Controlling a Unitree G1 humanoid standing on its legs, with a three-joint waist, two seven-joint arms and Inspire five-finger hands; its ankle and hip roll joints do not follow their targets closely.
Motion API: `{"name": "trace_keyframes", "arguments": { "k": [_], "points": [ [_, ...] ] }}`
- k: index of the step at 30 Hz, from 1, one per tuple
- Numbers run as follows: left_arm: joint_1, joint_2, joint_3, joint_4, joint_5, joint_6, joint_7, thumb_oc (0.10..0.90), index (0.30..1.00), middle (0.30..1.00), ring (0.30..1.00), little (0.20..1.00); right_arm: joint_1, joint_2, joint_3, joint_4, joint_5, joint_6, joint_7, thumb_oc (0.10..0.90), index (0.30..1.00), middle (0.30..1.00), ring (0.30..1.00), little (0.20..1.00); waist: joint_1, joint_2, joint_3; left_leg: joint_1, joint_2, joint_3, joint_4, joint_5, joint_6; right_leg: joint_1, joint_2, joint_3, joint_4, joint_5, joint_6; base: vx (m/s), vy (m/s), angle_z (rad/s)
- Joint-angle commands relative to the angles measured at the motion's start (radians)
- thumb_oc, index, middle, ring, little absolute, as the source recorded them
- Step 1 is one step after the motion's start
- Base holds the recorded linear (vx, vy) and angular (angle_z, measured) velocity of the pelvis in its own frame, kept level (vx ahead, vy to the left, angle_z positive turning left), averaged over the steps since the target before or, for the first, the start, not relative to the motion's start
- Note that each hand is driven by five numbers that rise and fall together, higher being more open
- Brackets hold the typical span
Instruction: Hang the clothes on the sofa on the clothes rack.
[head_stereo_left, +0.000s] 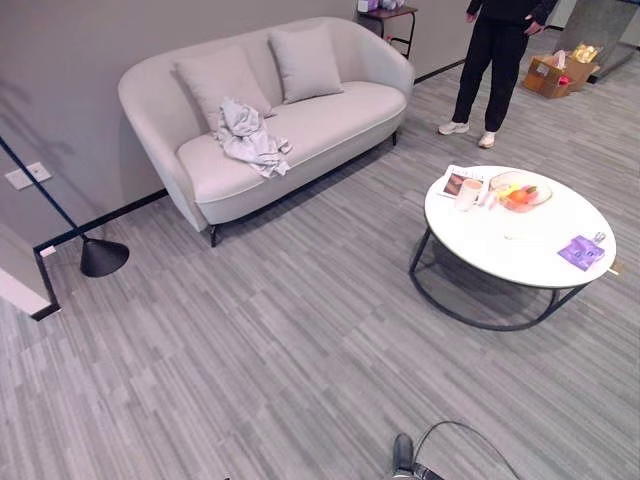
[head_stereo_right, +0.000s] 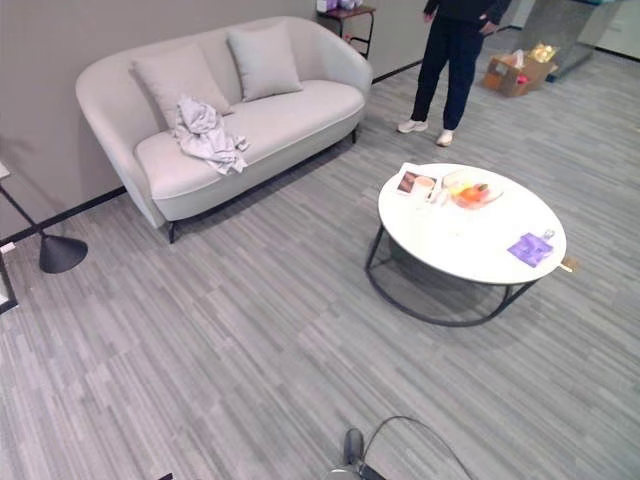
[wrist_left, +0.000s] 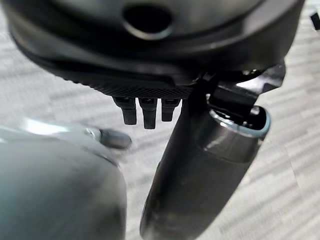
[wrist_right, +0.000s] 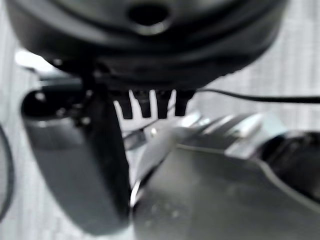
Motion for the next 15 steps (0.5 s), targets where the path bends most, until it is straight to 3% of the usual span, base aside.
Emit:
{"name": "trace_keyframes", "arguments": {
  "k": [1, 3, 4, 6, 8, 11, 12, 13, 15],
  "points": [
    [-0.03, 0.028, 0.01, 0.034, 0.022, -0.024, 0.004, 0.8, 0.9, 0.9, 0.9, 0.9, -0.004, 0.087, 0.005, 0.041, -0.002, -0.004, 0.019, 0.8, 0.9, 0.9, 0.9, 0.9, 0.026, -0.108, -0.027, 0.041, -0.128, -0.099, 0.009, -0.105, 0.073, -0.088, -0.082, 0.04, 0.042, -0.047, 0.045, 0.37, -0.301, 0.03],
    [-0.036, 0.024, 0.013, 0.027, -0.002, -0.029, 0.013, 0.8, 0.9, 0.9, 0.9, 0.9, -0.018, 0.083, 0.02, 0.034, 0.014, -0.015, 0.009, 0.8, 0.9, 0.9, 0.9, 0.9, 0.03, -0.087, -0.04, 0.039, -0.053, -0.11, 0.012, -0.079, 0.046, -0.097, -0.026, 0.033, 0.089, -0.089, 0.019, 0.32, -0.401, -0.1],
    [-0.042, 0.013, 0.005, 0.023, -0.017, -0.034, 0.02, 0.8, 0.9, 0.9, 0.9, 0.9, -0.025, 0.08, 0.045, 0.016, 0.025, -0.026, 0.007, 0.8, 0.9, 0.9, 0.9, 0.9, 0.031, -0.066, -0.05, 0.0, 0.002, -0.127, 0.053, -0.011, 0.017, -0.078, 0.022, 0.005, 0.083, -0.12, -0.007, 0.3, -0.457, 0.03],
    [-0.047, 0.01, 0.005, 0.008, -0.054, -0.037, 0.022, 0.8, 0.9, 0.9, 0.9, 0.9, -0.03, 0.079, 0.076, -0.017, 0.033, -0.044, 0.01, 0.8, 0.9, 0.9, 0.9, 0.9, 0.043, -0.057, -0.057, -0.036, 0.041, -0.138, 0.136, 0.09, -0.011, -0.039, 0.081, -0.018, 0.046, -0.145, -0.045, 0.29, -0.407, 0.15],
    [-0.054, 0.008, 0.003, -0.008, -0.057, -0.041, 0.029, 0.8, 0.9, 0.9, 0.9, 0.9, -0.038, 0.084, 0.114, -0.036, 0.025, -0.055, 0.004, 0.8, 0.9, 0.9, 0.9, 0.9, 0.063, -0.068, -0.055, -0.086, 0.064, -0.13, 0.254, 0.156, -0.024, 0.012, 0.115, -0.048, 0.006, -0.179, -0.079, 0.25, -0.374, 0.11],
    [-0.054, 0.013, 0.003, -0.024, -0.055, -0.038, 0.025, 0.8, 0.9, 0.9, 0.9, 0.9, -0.034, 0.078, 0.143, -0.044, 0.003, -0.058, 0.005, 0.8, 0.9, 0.9, 0.9, 0.9, 0.092, -0.108, -0.035, -0.149, 0.087, -0.086, 0.407, 0.235, -0.005, 0.076, 0.142, -0.061, -0.001, -0.221, -0.117, 0.18, -0.311, -0.05],
    [-0.054, 0.013, 0.003, -0.024, -0.055, -0.038, 0.025, 0.8, 0.9, 0.9, 0.9, 0.9, -0.035, 0.078, 0.143, -0.044, 0.003, -0.058, 0.005, 0.8, 0.9, 0.9, 0.9, 0.9, 0.092, -0.108, -0.034, -0.149, 0.088, -0.087, 0.41, 0.234, -0.006, 0.077, 0.143, -0.061, -0.001, -0.222, -0.117, 0.23, -0.299, 0.05],
    [-0.051, 0.023, 0.016, -0.019, -0.064, -0.034, 0.026, 0.8, 0.9, 0.9, 0.9, 0.9, -0.04, 0.066, 0.155, -0.038, -0.017, -0.053, 0.001, 0.8, 0.9, 0.9, 0.9, 0.9, 0.104, -0.123, -0.022, -0.173, 0.089, -0.023, 0.43, 0.213, 0.014, 0.099, 0.148, -0.057, -0.001, -0.238, -0.126, 0.22, -0.206, 0.04],
    [-0.053, 0.026, 0.04, -0.022, -0.086, -0.032, 0.029, 0.8, 0.9, 0.9, 0.9, 0.9, -0.038, 0.055, 0.159, -0.037, -0.037, -0.045, 0.004, 0.8, 0.9, 0.9, 0.9, 0.9, 0.125, -0.118, -0.014, -0.203, 0.045, -0.002, 0.411, 0.153, 0.024, 0.115, 0.152, -0.051, -0.001, -0.262, -0.121, 0.23, -0.151, -0.04]
  ]
}}
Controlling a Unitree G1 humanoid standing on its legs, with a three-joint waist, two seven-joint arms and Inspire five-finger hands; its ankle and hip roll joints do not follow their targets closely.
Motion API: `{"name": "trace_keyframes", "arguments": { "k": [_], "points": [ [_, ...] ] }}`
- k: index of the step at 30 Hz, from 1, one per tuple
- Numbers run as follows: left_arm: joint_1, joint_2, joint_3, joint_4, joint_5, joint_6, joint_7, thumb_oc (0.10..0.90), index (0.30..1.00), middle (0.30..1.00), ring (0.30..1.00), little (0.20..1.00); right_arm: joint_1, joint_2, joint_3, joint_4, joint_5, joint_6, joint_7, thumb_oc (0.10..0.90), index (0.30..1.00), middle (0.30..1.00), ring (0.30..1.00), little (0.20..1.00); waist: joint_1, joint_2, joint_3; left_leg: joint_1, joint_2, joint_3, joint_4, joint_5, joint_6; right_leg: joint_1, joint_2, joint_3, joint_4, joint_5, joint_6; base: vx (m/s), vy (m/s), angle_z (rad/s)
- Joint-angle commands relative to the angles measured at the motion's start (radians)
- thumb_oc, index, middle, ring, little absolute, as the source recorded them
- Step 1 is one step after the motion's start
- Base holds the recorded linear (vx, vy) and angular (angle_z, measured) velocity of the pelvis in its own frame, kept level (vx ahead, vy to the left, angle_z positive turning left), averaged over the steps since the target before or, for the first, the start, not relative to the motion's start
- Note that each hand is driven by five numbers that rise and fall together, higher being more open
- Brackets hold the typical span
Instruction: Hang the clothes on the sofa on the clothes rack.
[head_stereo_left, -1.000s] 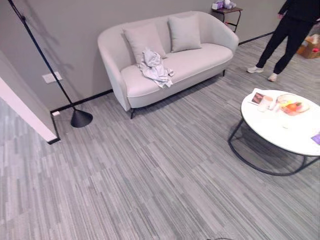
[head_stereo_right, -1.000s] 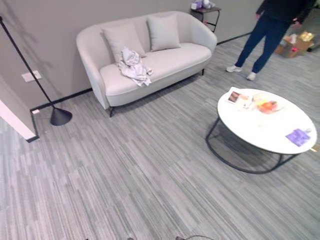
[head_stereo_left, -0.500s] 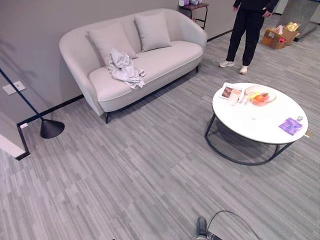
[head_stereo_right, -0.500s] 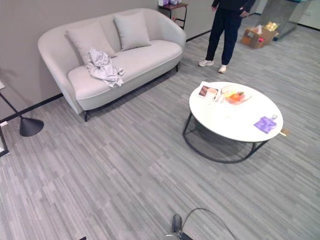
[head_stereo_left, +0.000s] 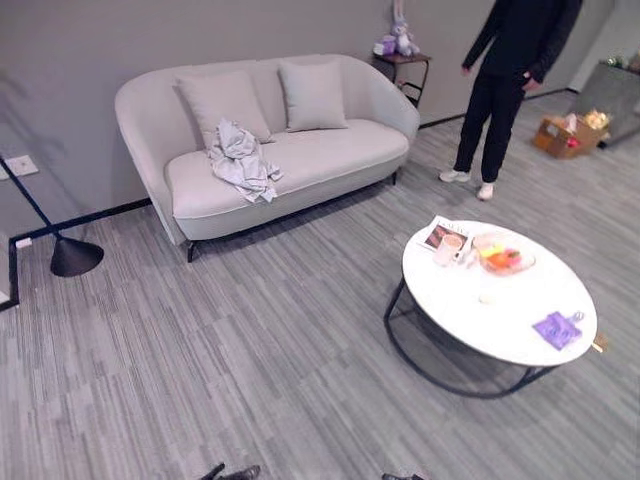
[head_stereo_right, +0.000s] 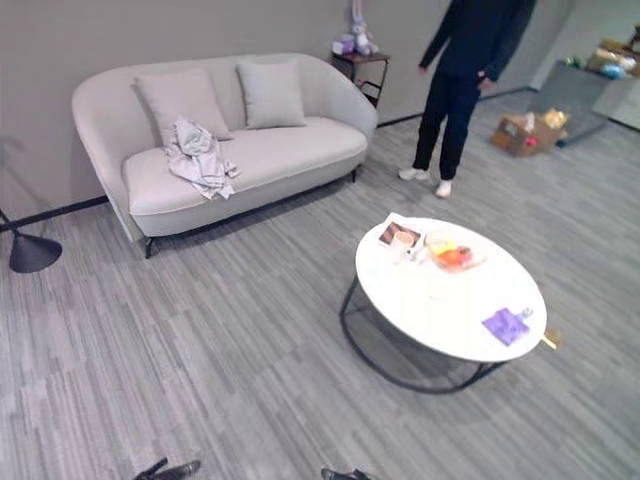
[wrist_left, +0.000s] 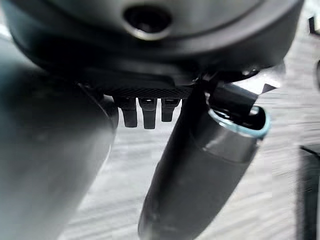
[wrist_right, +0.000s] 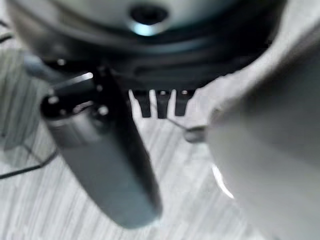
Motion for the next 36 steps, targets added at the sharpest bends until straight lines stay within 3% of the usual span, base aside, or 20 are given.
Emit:
{"name": "trace_keyframes", "arguments": {
  "k": [1, 2, 3, 4, 5, 6, 7, 8, 11, 17, 26, 28, 29, 30, 31, 33, 34, 35, 36],
  "points": [
    [-0.027, -0.028, -0.012, 0.041, -0.04, 0.017, -0.008, 0.8, 0.9, 0.9, 0.9, 0.9, -0.039, -0.033, -0.04, 0.047, -0.043, -0.023, 0.002, 0.8, 0.9, 0.9, 0.9, 0.9, 0.021, 0.031, 0.039, 0.052, -0.125, 0.097, -0.179, -0.163, 0.115, -0.034, -0.085, -0.001, 0.005, -0.074, 0.139, 0.15, -0.081, 0.0],
    [-0.027, -0.024, -0.001, 0.046, -0.047, 0.017, -0.006, 0.8, 0.9, 0.9, 0.9, 0.9, -0.038, -0.035, -0.041, 0.046, -0.05, -0.023, 0.001, 0.8, 0.9, 0.9, 0.9, 0.9, 0.025, 0.025, 0.042, 0.017, -0.156, 0.106, -0.209, -0.198, 0.122, -0.028, -0.092, -0.004, 0.005, -0.083, 0.141, 0.1, -0.062, 0.05],
    [-0.027, -0.024, -0.001, 0.046, -0.047, 0.017, -0.006, 0.8, 0.9, 0.9, 0.9, 0.9, -0.038, -0.035, -0.04, 0.046, -0.05, -0.023, 0.001, 0.8, 0.9, 0.9, 0.9, 0.9, 0.024, 0.025, 0.042, 0.016, -0.156, 0.105, -0.208, -0.199, 0.123, -0.028, -0.093, -0.004, 0.005, -0.083, 0.142, 0.08, -0.072, 0.1],
    [-0.028, -0.023, 0.011, 0.048, -0.063, 0.018, -0.004, 0.8, 0.9, 0.9, 0.9, 0.9, -0.039, -0.036, -0.039, 0.042, -0.052, -0.023, 0.002, 0.8, 0.9, 0.9, 0.9, 0.9, 0.029, 0.02, 0.048, -0.027, -0.193, 0.112, -0.242, -0.213, 0.131, -0.022, -0.092, -0.004, 0.005, -0.092, 0.144, 0.11, -0.075, 0.16],
    [-0.027, -0.022, 0.026, 0.055, -0.077, 0.019, -0.006, 0.8, 0.9, 0.9, 0.9, 0.9, -0.045, -0.032, -0.037, 0.039, -0.053, -0.022, 0.005, 0.8, 0.9, 0.9, 0.9, 0.9, 0.041, 0.025, 0.054, -0.084, -0.252, 0.106, -0.31, -0.178, 0.136, -0.01, -0.074, 0.008, 0.005, -0.1, 0.146, 0.17, -0.097, 0.26],
    [-0.025, -0.021, 0.034, 0.06, -0.081, 0.02, -0.009, 0.8, 0.9, 0.9, 0.9, 0.9, -0.046, -0.027, -0.037, 0.038, -0.053, -0.023, 0.007, 0.8, 0.9, 0.9, 0.9, 0.9, 0.052, 0.031, 0.059, -0.114, -0.283, 0.1, -0.353, -0.141, 0.139, -0.001, -0.059, 0.017, 0.005, -0.103, 0.145, 0.13, -0.056, 0.32],
    [-0.025, -0.021, 0.034, 0.061, -0.081, 0.02, -0.009, 0.8, 0.9, 0.9, 0.9, 0.9, -0.046, -0.027, -0.037, 0.038, -0.053, -0.022, 0.007, 0.8, 0.9, 0.9, 0.9, 0.9, 0.051, 0.03, 0.056, -0.116, -0.284, 0.1, -0.357, -0.136, 0.139, -0.005, -0.06, 0.016, 0.005, -0.101, 0.145, 0.2, -0.047, 0.2],
    [-0.024, -0.019, 0.05, 0.07, -0.099, 0.02, -0.012, 0.8, 0.9, 0.9, 0.9, 0.9, -0.046, -0.012, -0.032, 0.034, -0.054, -0.026, 0.009, 0.8, 0.9, 0.9, 0.9, 0.9, 0.073, 0.048, 0.06, -0.165, -0.322, 0.092, -0.436, -0.067, 0.136, 0.02, -0.023, 0.033, 0.005, -0.114, 0.139, 0.15, -0.028, -0.18],
    [-0.019, -0.017, 0.081, 0.079, -0.138, 0.024, -0.013, 0.8, 0.9, 0.9, 0.9, 0.9, -0.036, 0.012, -0.028, 0.03, -0.042, -0.022, 0.013, 0.8, 0.9, 0.9, 0.9, 0.9, 0.101, 0.053, 0.072, -0.198, -0.334, 0.109, -0.529, -0.017, 0.123, 0.069, 0.007, 0.068, 0.005, -0.144, 0.128, 0.3, -0.031, -0.4],
    [-0.012, -0.004, 0.096, 0.079, -0.137, 0.03, -0.007, 0.8, 0.9, 0.9, 0.9, 0.9, 0.016, 0.016, -0.032, 0.03, -0.043, -0.023, 0.012, 0.8, 0.9, 0.9, 0.9, 0.9, 0.11, 0.037, 0.068, -0.193, -0.295, 0.101, -0.552, 0.031, 0.126, 0.153, 0.052, 0.117, 0.005, -0.178, 0.101, 0.25, -0.005, -0.7],
    [-0.029, 0.013, 0.075, 0.07, -0.104, 0.025, 0.006, 0.8, 0.9, 0.9, 0.9, 0.9, 0.034, 0.007, -0.062, 0.078, -0.063, -0.021, 0.001, 0.8, 0.9, 0.9, 0.9, 0.9, 0.101, 0.01, 0.047, -0.185, -0.305, 0.154, -0.547, 0.034, 0.149, 0.204, 0.048, 0.133, 0.021, -0.223, 0.11, 0.22, 0.096, -0.13],
    [-0.015, 0.029, 0.1, 0.097, -0.105, 0.029, 0.007, 0.8, 0.9, 0.9, 0.9, 0.9, 0.036, 0.017, -0.075, 0.093, -0.057, -0.014, 0.008, 0.8, 0.9, 0.9, 0.9, 0.9, 0.109, -0.017, 0.025, -0.171, -0.33, 0.161, -0.521, 0.014, 0.164, 0.222, 0.011, 0.135, 0.03, -0.222, 0.129, 0.27, 0.2, -0.13],
    [-0.015, 0.029, 0.1, 0.097, -0.105, 0.029, 0.007, 0.8, 0.9, 0.9, 0.9, 0.9, 0.036, 0.017, -0.075, 0.093, -0.057, -0.014, 0.008, 0.8, 0.9, 0.9, 0.9, 0.9, 0.11, -0.015, 0.022, -0.176, -0.327, 0.162, -0.519, 0.014, 0.164, 0.218, 0.013, 0.137, 0.029, -0.219, 0.128, 0.31, 0.241, -0.02],
    [-0.009, 0.04, 0.112, 0.11, -0.103, 0.031, 0.007, 0.8, 0.9, 0.9, 0.9, 0.9, 0.033, 0.026, -0.074, 0.086, -0.053, -0.011, 0.016, 0.8, 0.9, 0.9, 0.9, 0.9, 0.116, -0.037, 0.007, -0.173, -0.35, 0.159, -0.481, -0.025, 0.182, 0.228, -0.024, 0.139, 0.045, -0.205, 0.153, 0.2, 0.165, -0.01],
    [-0.009, 0.04, 0.112, 0.11, -0.103, 0.031, 0.006, 0.8, 0.9, 0.9, 0.9, 0.9, 0.032, 0.026, -0.074, 0.086, -0.053, -0.011, 0.016, 0.8, 0.9, 0.9, 0.9, 0.9, 0.117, -0.035, 0.003, -0.179, -0.346, 0.159, -0.478, -0.024, 0.181, 0.223, -0.021, 0.141, 0.044, -0.202, 0.153, 0.43, 0.354, -0.03],
    [-0.009, 0.053, 0.114, 0.108, -0.107, 0.026, 0.009, 0.8, 0.9, 0.9, 0.9, 0.9, 0.021, 0.039, -0.061, 0.077, -0.058, -0.011, 0.024, 0.8, 0.9, 0.9, 0.9, 0.9, 0.135, -0.064, -0.013, -0.166, -0.387, 0.149, -0.443, -0.08, 0.215, 0.201, -0.07, 0.143, 0.149, -0.142, 0.199, 0.44, 0.389, 0.02],
    [-0.02, 0.061, 0.1, 0.096, -0.106, 0.025, 0.012, 0.8, 0.9, 0.9, 0.9, 0.9, 0.005, 0.043, -0.05, 0.059, -0.062, -0.013, 0.028, 0.8, 0.9, 0.9, 0.9, 0.9, 0.142, -0.075, -0.015, -0.134, -0.417, 0.134, -0.436, -0.128, 0.247, 0.131, -0.088, 0.143, 0.337, -0.065, 0.257, 0.31, 0.302, 0.09],
    [-0.02, 0.061, 0.1, 0.096, -0.106, 0.025, 0.012, 0.8, 0.9, 0.9, 0.9, 0.9, 0.005, 0.043, -0.05, 0.059, -0.062, -0.013, 0.028, 0.8, 0.9, 0.9, 0.9, 0.9, 0.143, -0.073, -0.019, -0.14, -0.413, 0.135, -0.435, -0.126, 0.246, 0.125, -0.085, 0.145, 0.337, -0.062, 0.256, 0.41, 0.374, 0.14],
    [-0.03, 0.064, 0.084, 0.088, -0.1, 0.027, 0.015, 0.8, 0.9, 0.9, 0.9, 0.9, -0.009, 0.046, -0.034, 0.031, -0.064, -0.011, 0.032, 0.8, 0.9, 0.9, 0.9, 0.9, 0.136, -0.065, -0.007, -0.091, -0.43, 0.106, -0.431, -0.17, 0.276, 0.056, -0.099, 0.144, 0.542, 0.026, 0.298, 0.33, 0.251, 0.35]
  ]
}}
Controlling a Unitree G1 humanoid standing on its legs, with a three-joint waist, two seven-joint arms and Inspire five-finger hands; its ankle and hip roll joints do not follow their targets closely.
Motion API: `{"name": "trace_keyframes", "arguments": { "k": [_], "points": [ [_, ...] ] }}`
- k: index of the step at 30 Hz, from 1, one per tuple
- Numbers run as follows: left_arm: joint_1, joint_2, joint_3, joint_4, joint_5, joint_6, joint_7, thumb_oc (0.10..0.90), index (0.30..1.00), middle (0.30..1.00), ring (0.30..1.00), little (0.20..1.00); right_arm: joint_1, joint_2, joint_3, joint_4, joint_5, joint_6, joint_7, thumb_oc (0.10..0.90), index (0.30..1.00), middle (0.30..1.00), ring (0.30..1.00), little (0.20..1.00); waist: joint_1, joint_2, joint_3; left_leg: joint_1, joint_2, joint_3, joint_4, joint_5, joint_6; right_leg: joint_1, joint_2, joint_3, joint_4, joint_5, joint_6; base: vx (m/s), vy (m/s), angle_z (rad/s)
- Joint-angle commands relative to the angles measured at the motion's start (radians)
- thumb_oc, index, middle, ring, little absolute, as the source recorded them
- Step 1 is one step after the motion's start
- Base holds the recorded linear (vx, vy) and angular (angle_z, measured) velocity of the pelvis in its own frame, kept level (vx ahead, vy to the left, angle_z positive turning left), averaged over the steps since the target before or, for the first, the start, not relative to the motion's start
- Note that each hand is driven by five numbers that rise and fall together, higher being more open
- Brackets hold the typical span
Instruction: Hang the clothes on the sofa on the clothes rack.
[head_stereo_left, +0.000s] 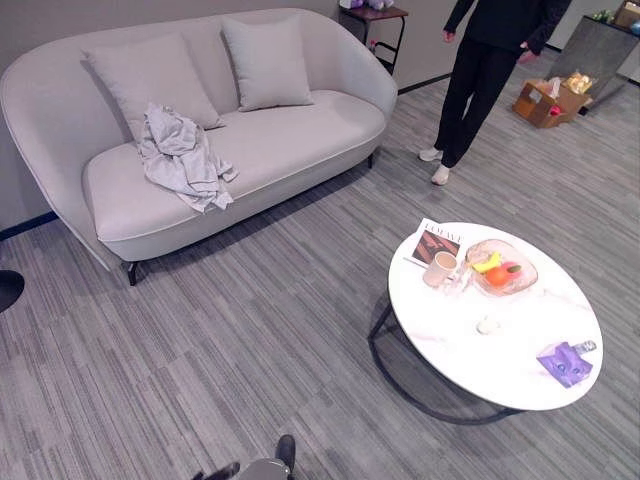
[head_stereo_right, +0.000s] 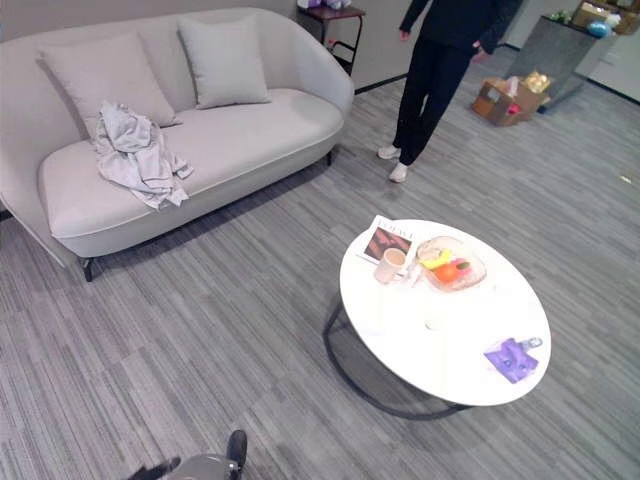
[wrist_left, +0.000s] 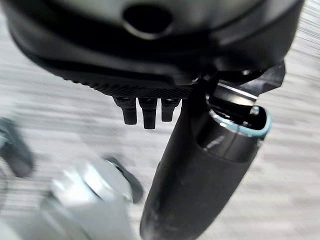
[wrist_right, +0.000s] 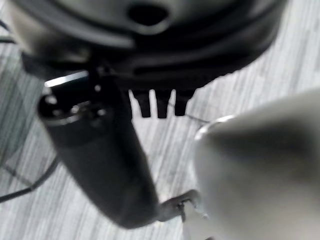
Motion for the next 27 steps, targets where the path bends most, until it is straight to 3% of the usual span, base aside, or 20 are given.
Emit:
{"name": "trace_keyframes", "arguments": {
  "k": [1, 2, 3, 4, 6, 7, 8, 9, 11, 13, 17, 19, 20, 24, 27],
  "points": [
    [-0.035, 0.039, -0.068, -0.054, 0.027, -0.042, 0.004, 0.8, 0.9, 0.9, 0.9, 0.9, -0.011, 0.008, 0.039, -0.102, -0.012, -0.032, 0.009, 0.8, 0.9, 0.9, 0.9, 0.9, 0.023, 0.014, -0.062, 0.031, 0.014, -0.063, -0.029, -0.014, 0.001, -0.119, 0.01, 0.046, 0.233, 0.278, 0.143, 0.45, 0.303, 0.6],
    [-0.038, 0.044, -0.079, -0.058, 0.028, -0.04, 0.003, 0.8, 0.9, 0.9, 0.9, 0.9, -0.014, 0.009, 0.047, -0.123, -0.02, -0.034, 0.012, 0.8, 0.9, 0.9, 0.9, 0.9, 0.015, 0.039, -0.057, 0.063, 0.03, -0.081, -0.037, -0.025, 0.01, -0.166, 0.012, 0.038, 0.311, 0.282, 0.137, 0.56, 0.229, 1.14],
    [-0.042, 0.042, -0.088, -0.057, 0.028, -0.037, 0.007, 0.8, 0.9, 0.9, 0.9, 0.9, -0.023, 0.028, 0.086, -0.179, -0.03, -0.041, 0.011, 0.8, 0.9, 0.9, 0.9, 0.9, -0.011, 0.075, -0.04, 0.156, 0.045, -0.143, -0.09, -0.037, 0.01, -0.284, -0.013, -0.004, 0.383, 0.2, 0.099, 0.56, 0.148, 1.21],
    [-0.046, 0.039, -0.096, -0.055, 0.03, -0.039, 0.004, 0.8, 0.9, 0.9, 0.9, 0.9, -0.021, 0.033, 0.104, -0.199, -0.025, -0.04, 0.015, 0.8, 0.9, 0.9, 0.9, 0.9, -0.03, 0.087, -0.033, 0.188, 0.051, -0.178, -0.107, -0.041, 0.001, -0.316, -0.018, -0.01, 0.325, 0.167, 0.08, 0.58, 0.057, 1.35],
    [-0.053, 0.033, -0.111, -0.053, 0.044, -0.045, 0.006, 0.8, 0.9, 0.9, 0.9, 0.9, -0.017, 0.034, 0.114, -0.212, -0.019, -0.045, 0.013, 0.8, 0.9, 0.9, 0.9, 0.9, -0.059, 0.088, -0.026, 0.21, 0.058, -0.246, -0.108, -0.058, -0.024, -0.326, -0.017, 0.024, 0.115, 0.125, 0.053, 0.38, -0.127, 1.23],
    [-0.062, 0.032, -0.119, -0.048, 0.049, -0.049, 0.01, 0.8, 0.9, 0.9, 0.9, 0.9, -0.018, 0.03, 0.114, -0.213, -0.01, -0.047, 0.007, 0.8, 0.9, 0.9, 0.9, 0.9, -0.074, 0.081, -0.024, 0.222, 0.06, -0.28, -0.115, -0.069, -0.042, -0.331, -0.029, 0.075, -0.075, 0.142, 0.051, 0.6, -0.24, 1.95],
    [-0.072, 0.022, -0.121, -0.042, 0.041, -0.052, 0.016, 0.8, 0.9, 0.9, 0.9, 0.9, -0.018, 0.014, 0.101, -0.196, 0.0, -0.041, -0.01, 0.8, 0.9, 0.9, 0.9, 0.9, -0.094, 0.069, -0.022, 0.27, 0.08, -0.329, -0.145, -0.099, -0.071, -0.335, -0.053, 0.166, -0.253, 0.198, 0.066, 0.57, -0.244, 2.04],
    [-0.075, 0.025, -0.114, -0.038, 0.026, -0.051, 0.025, 0.8, 0.9, 0.9, 0.9, 0.9, -0.021, 0.017, 0.096, -0.19, -0.005, -0.036, -0.014, 0.8, 0.9, 0.9, 0.9, 0.9, -0.096, 0.061, -0.026, 0.283, 0.094, -0.327, -0.15, -0.114, -0.077, -0.357, -0.049, 0.169, -0.237, 0.214, 0.08, 0.55, -0.259, 1.86],
    [-0.067, 0.029, -0.088, -0.035, 0.01, -0.047, 0.021, 0.8, 0.9, 0.9, 0.9, 0.9, -0.012, 0.029, 0.106, -0.16, -0.029, -0.019, -0.008, 0.8, 0.9, 0.9, 0.9, 0.9, -0.09, 0.039, -0.045, 0.295, 0.13, -0.319, -0.139, -0.132, -0.095, -0.33, -0.033, 0.128, -0.261, 0.205, 0.071, 0.39, -0.301, 0.82],
    [-0.046, 0.027, -0.067, -0.018, 0.016, -0.046, 0.014, 0.8, 0.9, 0.9, 0.9, 0.9, 0.001, 0.023, 0.116, -0.145, -0.053, -0.015, 0.001, 0.8, 0.9, 0.9, 0.9, 0.9, -0.083, 0.038, -0.062, 0.299, 0.176, -0.334, -0.117, -0.132, -0.118, -0.299, -0.009, 0.098, -0.301, 0.196, 0.06, 0.38, -0.261, 0.57],
    [-0.026, 0.011, -0.055, -0.009, 0.014, -0.049, 0.011, 0.8, 0.9, 0.9, 0.9, 0.9, -0.01, -0.03, 0.091, -0.103, -0.063, -0.027, -0.018, 0.8, 0.9, 0.9, 0.9, 0.9, -0.062, 0.046, -0.082, 0.267, 0.215, -0.372, -0.065, -0.069, -0.154, -0.223, 0.028, 0.047, -0.397, 0.203, 0.037, 0.26, -0.17, 0.43],
    [-0.014, 0.005, -0.054, -0.011, 0.01, -0.047, 0.006, 0.8, 0.9, 0.9, 0.9, 0.9, -0.016, -0.047, 0.089, -0.107, -0.066, -0.035, -0.024, 0.8, 0.9, 0.9, 0.9, 0.9, -0.054, 0.053, -0.092, 0.274, 0.239, -0.388, -0.049, -0.059, -0.168, -0.194, 0.053, 0.032, -0.417, 0.186, 0.022, 0.34, -0.223, 0.35],
    [-0.001, 0.007, -0.032, -0.016, -0.016, -0.044, 0.006, 0.8, 0.9, 0.9, 0.9, 0.9, -0.027, -0.051, 0.101, -0.119, -0.08, -0.04, -0.033, 0.8, 0.9, 0.9, 0.9, 0.9, -0.033, 0.051, -0.085, 0.267, 0.261, -0.405, 0.016, -0.028, -0.183, -0.158, 0.087, 0.014, -0.425, 0.151, -0.004, 0.37, -0.272, 0.4],
    [-0.004, 0.005, -0.013, -0.026, -0.045, -0.046, 0.014, 0.8, 0.9, 0.9, 0.9, 0.9, -0.034, -0.047, 0.11, -0.134, -0.084, -0.048, -0.042, 0.8, 0.9, 0.9, 0.9, 0.9, -0.019, 0.031, -0.051, 0.214, 0.264, -0.34, 0.168, 0.017, -0.184, -0.106, 0.095, -0.022, -0.427, 0.117, -0.028, 0.19, -0.155, 0.15],
    [-0.007, 0.003, -0.013, -0.042, -0.051, -0.05, 0.016, 0.8, 0.9, 0.9, 0.9, 0.9, -0.042, -0.052, 0.107, -0.115, -0.094, -0.052, -0.057, 0.8, 0.9, 0.9, 0.9, 0.9, -0.022, 0.025, -0.024, 0.156, 0.293, -0.185, 0.267, 0.01, -0.167, -0.075, 0.091, -0.047, -0.427, 0.095, -0.039, 0.14, -0.103, 0.4]
  ]
}}
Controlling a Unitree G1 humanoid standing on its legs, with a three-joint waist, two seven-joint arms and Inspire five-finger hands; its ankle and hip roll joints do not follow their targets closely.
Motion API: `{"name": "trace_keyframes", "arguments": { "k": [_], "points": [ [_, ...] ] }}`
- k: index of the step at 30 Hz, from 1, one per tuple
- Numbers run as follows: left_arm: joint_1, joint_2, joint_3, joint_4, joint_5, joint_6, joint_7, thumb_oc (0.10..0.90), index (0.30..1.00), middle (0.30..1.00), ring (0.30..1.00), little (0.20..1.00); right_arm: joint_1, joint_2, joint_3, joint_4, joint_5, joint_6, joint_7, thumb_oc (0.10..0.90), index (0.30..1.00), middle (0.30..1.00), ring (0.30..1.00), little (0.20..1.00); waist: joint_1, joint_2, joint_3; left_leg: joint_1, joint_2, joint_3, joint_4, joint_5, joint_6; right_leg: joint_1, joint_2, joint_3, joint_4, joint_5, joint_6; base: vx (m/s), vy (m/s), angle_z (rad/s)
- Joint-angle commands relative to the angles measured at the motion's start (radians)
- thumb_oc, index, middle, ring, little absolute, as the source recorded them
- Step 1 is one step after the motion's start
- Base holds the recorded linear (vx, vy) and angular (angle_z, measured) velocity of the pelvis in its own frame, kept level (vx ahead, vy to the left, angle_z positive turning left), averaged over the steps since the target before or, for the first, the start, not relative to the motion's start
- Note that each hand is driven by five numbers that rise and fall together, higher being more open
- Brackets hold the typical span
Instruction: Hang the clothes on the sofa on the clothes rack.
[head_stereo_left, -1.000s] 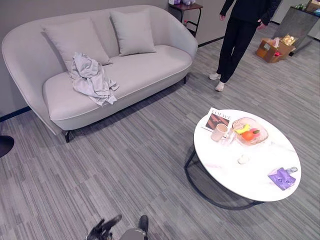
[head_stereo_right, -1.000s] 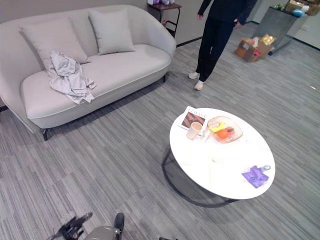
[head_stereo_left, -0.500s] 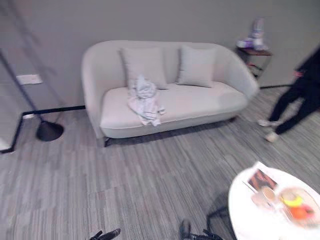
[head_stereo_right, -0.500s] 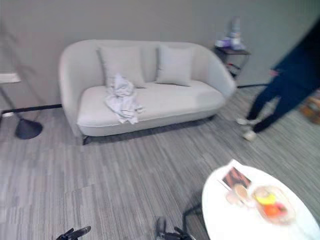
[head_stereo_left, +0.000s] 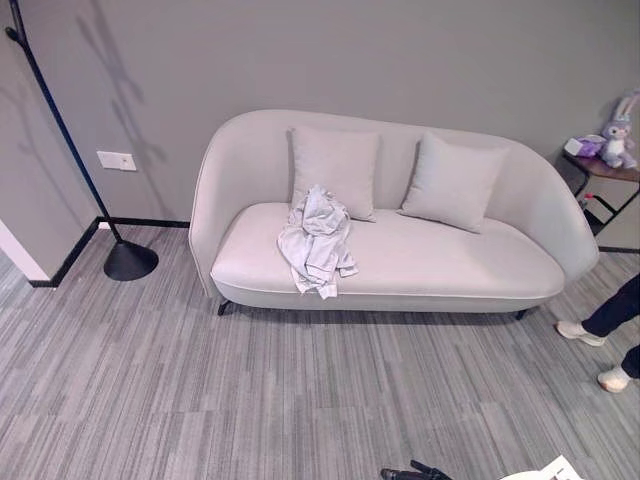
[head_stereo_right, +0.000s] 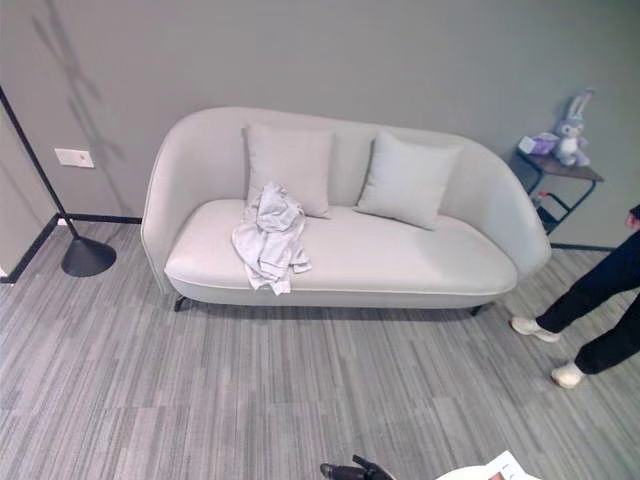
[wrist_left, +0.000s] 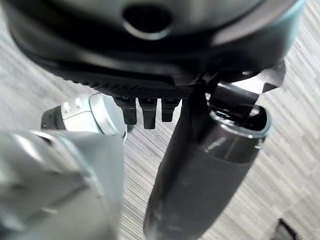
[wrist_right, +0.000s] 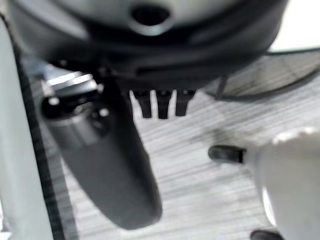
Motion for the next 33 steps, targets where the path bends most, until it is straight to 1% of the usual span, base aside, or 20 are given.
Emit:
{"name": "trace_keyframes", "arguments": {
  "k": [1, 2, 3, 4, 6, 8, 12, 13, 15, 21, 22, 23, 24, 25, 27, 29, 30, 31, 32, 33],
  "points": [
    [-0.034, 0.012, -0.015, 0.011, -0.018, -0.027, 0.012, 0.8, 0.9, 0.9, 0.9, 0.9, -0.022, -0.023, -0.03, 0.03, -0.036, -0.036, -0.032, 0.8, 0.9, 0.9, 0.9, 0.9, 0.001, -0.008, 0.065, 0.059, 0.062, 0.167, -0.129, 0.136, 0.118, 0.018, -0.072, -0.026, 0.008, -0.121, 0.105, 0.06, -0.011, 0.39],
    [-0.035, 0.012, -0.015, 0.011, -0.017, -0.027, 0.012, 0.8, 0.9, 0.9, 0.9, 0.9, -0.022, -0.023, -0.031, 0.03, -0.036, -0.036, -0.032, 0.8, 0.9, 0.9, 0.9, 0.9, 0.002, -0.008, 0.065, 0.058, 0.062, 0.168, -0.127, 0.135, 0.119, 0.017, -0.072, -0.025, 0.008, -0.121, 0.105, 0.07, 0.042, 0.31],
    [-0.037, 0.002, -0.031, 0.0, -0.014, -0.027, 0.011, 0.8, 0.9, 0.9, 0.9, 0.9, -0.039, -0.038, -0.039, 0.037, -0.053, -0.035, -0.045, 0.8, 0.9, 0.9, 0.9, 0.9, 0.008, -0.006, 0.079, -0.024, -0.001, 0.201, -0.143, 0.061, 0.14, 0.019, -0.095, -0.03, 0.008, -0.123, 0.115, 0.1, 0.09, 0.23],
    [-0.035, -0.002, -0.041, -0.002, -0.005, -0.028, 0.011, 0.8, 0.9, 0.9, 0.9, 0.9, -0.04, -0.042, -0.041, 0.036, -0.059, -0.035, -0.048, 0.8, 0.9, 0.9, 0.9, 0.9, 0.011, 0.001, 0.082, -0.059, -0.03, 0.216, -0.189, 0.047, 0.145, 0.022, -0.097, -0.031, 0.008, -0.132, 0.12, 0.12, 0.137, 0.37],
    [-0.031, -0.01, -0.053, 0.001, -0.002, -0.026, 0.004, 0.8, 0.9, 0.9, 0.9, 0.9, -0.042, -0.046, -0.042, 0.032, -0.067, -0.036, -0.051, 0.8, 0.9, 0.9, 0.9, 0.9, 0.013, 0.017, 0.074, -0.118, -0.057, 0.232, -0.302, 0.119, 0.143, 0.019, -0.088, -0.038, 0.008, -0.144, 0.124, 0.14, 0.161, 0.36],
    [-0.022, -0.013, -0.046, 0.007, -0.029, -0.017, -0.006, 0.8, 0.9, 0.9, 0.9, 0.9, -0.046, -0.049, -0.038, 0.028, -0.093, -0.034, -0.061, 0.8, 0.9, 0.9, 0.9, 0.9, 0.036, 0.047, 0.075, -0.191, -0.069, 0.251, -0.492, 0.266, 0.118, 0.048, -0.056, -0.035, 0.008, -0.18, 0.121, 0.29, 0.209, 0.24],
    [-0.007, -0.004, -0.006, 0.032, -0.058, -0.01, -0.014, 0.8, 0.9, 0.9, 0.9, 0.9, -0.04, -0.026, -0.022, 0.033, -0.126, -0.027, -0.058, 0.8, 0.9, 0.9, 0.9, 0.9, 0.055, 0.044, 0.058, -0.195, -0.071, 0.258, -0.538, 0.309, 0.127, 0.11, -0.03, -0.02, 0.008, -0.222, 0.116, 0.37, 0.199, -0.06],
    [-0.004, 0.012, 0.009, 0.038, -0.054, -0.006, -0.012, 0.8, 0.9, 0.9, 0.9, 0.9, -0.03, -0.006, -0.018, 0.034, -0.129, -0.023, -0.051, 0.8, 0.9, 0.9, 0.9, 0.9, 0.061, 0.011, 0.047, -0.191, -0.089, 0.262, -0.503, 0.305, 0.141, 0.145, -0.043, -0.009, 0.008, -0.224, 0.117, 0.35, 0.165, -0.39],
    [-0.015, 0.024, -0.015, 0.025, -0.009, -0.013, -0.01, 0.8, 0.9, 0.9, 0.9, 0.9, -0.024, 0.019, -0.004, 0.027, -0.136, -0.024, -0.04, 0.8, 0.9, 0.9, 0.9, 0.9, 0.067, -0.028, 0.031, -0.193, -0.108, 0.284, -0.451, 0.269, 0.162, 0.157, -0.077, -0.01, 0.04, -0.225, 0.142, 0.41, 0.256, -0.12],
    [-0.047, 0.029, -0.099, -0.015, 0.079, -0.023, -0.002, 0.8, 0.9, 0.9, 0.9, 0.9, -0.039, 0.024, 0.012, 0.017, -0.17, -0.029, -0.04, 0.8, 0.9, 0.9, 0.9, 0.9, 0.068, -0.062, 0.001, -0.177, -0.141, 0.31, -0.436, 0.211, 0.2, 0.114, -0.123, -0.008, 0.135, -0.186, 0.196, 0.23, 0.254, -0.21],
    [-0.058, 0.03, -0.14, -0.019, 0.13, -0.021, -0.002, 0.8, 0.9, 0.9, 0.9, 0.9, -0.051, 0.024, 0.015, 0.009, -0.183, -0.031, -0.043, 0.8, 0.9, 0.9, 0.9, 0.9, 0.056, -0.063, 0.001, -0.143, -0.158, 0.317, -0.453, 0.188, 0.22, 0.076, -0.143, -0.01, 0.228, -0.156, 0.228, 0.18, 0.254, -0.22],
    [-0.056, 0.029, -0.146, -0.018, 0.142, -0.021, -0.002, 0.8, 0.9, 0.9, 0.9, 0.9, -0.054, 0.023, 0.015, 0.007, -0.189, -0.031, -0.043, 0.8, 0.9, 0.9, 0.9, 0.9, 0.052, -0.057, -0.001, -0.13, -0.162, 0.319, -0.46, 0.181, 0.227, 0.046, -0.149, -0.014, 0.285, -0.132, 0.242, 0.3, 0.447, -0.14],
    [-0.053, 0.026, -0.163, -0.013, 0.167, -0.015, -0.004, 0.8, 0.9, 0.9, 0.9, 0.9, -0.062, 0.018, 0.014, 0.0, -0.215, -0.031, -0.052, 0.8, 0.9, 0.9, 0.9, 0.9, 0.036, -0.037, 0.013, -0.074, -0.178, 0.314, -0.48, 0.156, 0.25, -0.007, -0.174, -0.027, 0.446, -0.046, 0.283, 0.23, 0.354, -0.01],
    [-0.052, 0.024, -0.17, -0.014, 0.179, -0.013, -0.003, 0.8, 0.9, 0.9, 0.9, 0.9, -0.069, 0.013, 0.018, -0.002, -0.234, -0.029, -0.057, 0.8, 0.9, 0.9, 0.9, 0.9, 0.028, -0.02, 0.024, -0.045, -0.182, 0.308, -0.491, 0.148, 0.259, -0.034, -0.187, -0.04, 0.522, -0.006, 0.296, 0.22, 0.348, 0.16],
    [-0.052, 0.021, -0.189, -0.014, 0.203, -0.012, 0.001, 0.8, 0.9, 0.9, 0.9, 0.9, -0.081, 0.006, 0.028, -0.023, -0.267, -0.033, -0.068, 0.8, 0.9, 0.9, 0.9, 0.9, 0.017, 0.019, 0.041, 0.001, -0.174, 0.298, -0.506, 0.136, 0.276, -0.082, -0.203, -0.075, 0.651, 0.052, 0.304, 0.18, 0.21, 0.35],
    [-0.042, 0.02, -0.199, -0.011, 0.221, -0.01, -0.002, 0.8, 0.9, 0.9, 0.9, 0.9, -0.084, 0.003, 0.038, -0.054, -0.284, -0.039, -0.078, 0.8, 0.9, 0.9, 0.9, 0.9, 0.003, 0.046, 0.053, 0.049, -0.17, 0.289, -0.532, 0.126, 0.281, -0.134, -0.222, -0.108, 0.717, 0.047, 0.287, 0.19, 0.145, 0.4],
    [-0.042, 0.02, -0.199, -0.011, 0.221, -0.01, -0.002, 0.8, 0.9, 0.9, 0.9, 0.9, -0.083, 0.003, 0.038, -0.055, -0.284, -0.038, -0.078, 0.8, 0.9, 0.9, 0.9, 0.9, 0.002, 0.044, 0.055, 0.051, -0.173, 0.288, -0.532, 0.125, 0.281, -0.134, -0.226, -0.108, 0.723, 0.044, 0.288, 0.23, 0.073, 0.66],
    [-0.033, 0.023, -0.203, -0.008, 0.22, -0.014, -0.006, 0.8, 0.9, 0.9, 0.9, 0.9, -0.091, -0.009, 0.038, -0.097, -0.276, -0.046, -0.088, 0.8, 0.9, 0.9, 0.9, 0.9, -0.016, 0.054, 0.073, 0.084, -0.169, 0.267, -0.545, 0.113, 0.268, -0.186, -0.23, -0.129, 0.643, -0.033, 0.248, 0.27, -0.036, 0.6],
    [-0.026, 0.02, -0.207, -0.004, 0.232, -0.019, -0.004, 0.8, 0.9, 0.9, 0.9, 0.9, -0.101, -0.026, 0.036, -0.127, -0.277, -0.054, -0.108, 0.8, 0.9, 0.9, 0.9, 0.9, -0.029, 0.056, 0.079, 0.09, -0.161, 0.248, -0.547, 0.109, 0.248, -0.192, -0.218, -0.119, 0.467, -0.074, 0.219, 0.45, -0.137, 0.52],
    [-0.021, 0.02, -0.212, -0.013, 0.243, -0.026, 0.012, 0.8, 0.9, 0.9, 0.9, 0.9, -0.12, -0.049, 0.03, -0.168, -0.302, -0.054, -0.153, 0.8, 0.9, 0.9, 0.9, 0.9, -0.047, 0.048, 0.089, 0.109, -0.159, 0.215, -0.552, 0.094, 0.226, -0.221, -0.224, -0.04, 0.24, -0.042, 0.216, 0.4, -0.211, 0.3]
  ]
}}
